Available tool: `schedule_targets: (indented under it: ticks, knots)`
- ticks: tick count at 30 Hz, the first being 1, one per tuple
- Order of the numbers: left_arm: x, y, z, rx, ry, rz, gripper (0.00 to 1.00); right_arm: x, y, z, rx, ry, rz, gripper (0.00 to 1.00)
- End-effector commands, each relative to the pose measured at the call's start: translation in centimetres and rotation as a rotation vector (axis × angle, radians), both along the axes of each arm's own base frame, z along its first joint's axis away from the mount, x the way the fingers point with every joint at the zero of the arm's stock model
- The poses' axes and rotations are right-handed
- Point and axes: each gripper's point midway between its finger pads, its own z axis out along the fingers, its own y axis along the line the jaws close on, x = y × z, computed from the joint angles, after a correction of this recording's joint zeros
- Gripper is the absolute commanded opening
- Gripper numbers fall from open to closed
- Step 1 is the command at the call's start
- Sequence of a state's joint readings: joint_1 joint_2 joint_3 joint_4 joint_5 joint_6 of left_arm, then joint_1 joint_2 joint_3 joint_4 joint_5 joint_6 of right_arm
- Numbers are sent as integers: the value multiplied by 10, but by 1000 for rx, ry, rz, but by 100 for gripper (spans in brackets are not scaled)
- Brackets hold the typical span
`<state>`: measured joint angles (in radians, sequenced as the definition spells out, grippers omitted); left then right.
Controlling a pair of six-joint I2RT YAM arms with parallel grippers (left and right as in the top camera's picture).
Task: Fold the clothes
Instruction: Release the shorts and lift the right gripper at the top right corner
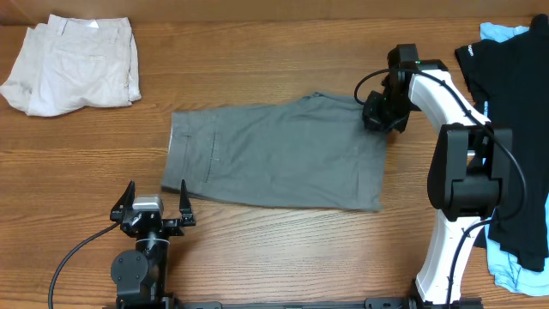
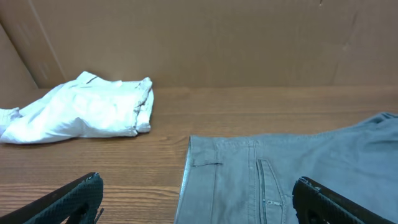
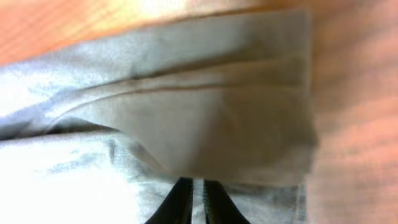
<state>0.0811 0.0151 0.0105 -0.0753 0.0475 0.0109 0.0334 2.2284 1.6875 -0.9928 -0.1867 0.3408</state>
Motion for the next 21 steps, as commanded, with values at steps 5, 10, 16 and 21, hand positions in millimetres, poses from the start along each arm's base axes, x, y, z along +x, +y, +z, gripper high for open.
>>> schedule_targets:
  ticks: [5,10,16,21]
  knots:
    - [0,3,0,20,-5,13,100,27,-3,-4,-17,-115,-8,10]
    - [0,3,0,20,-4,13,100,44,-5,0,-25,-180,-37,11]
    - [0,3,0,20,-4,13,100,58,-22,14,-115,-220,-73,13]
    - [0,3,0,20,-5,13,100,63,-22,52,-123,-216,-33,13]
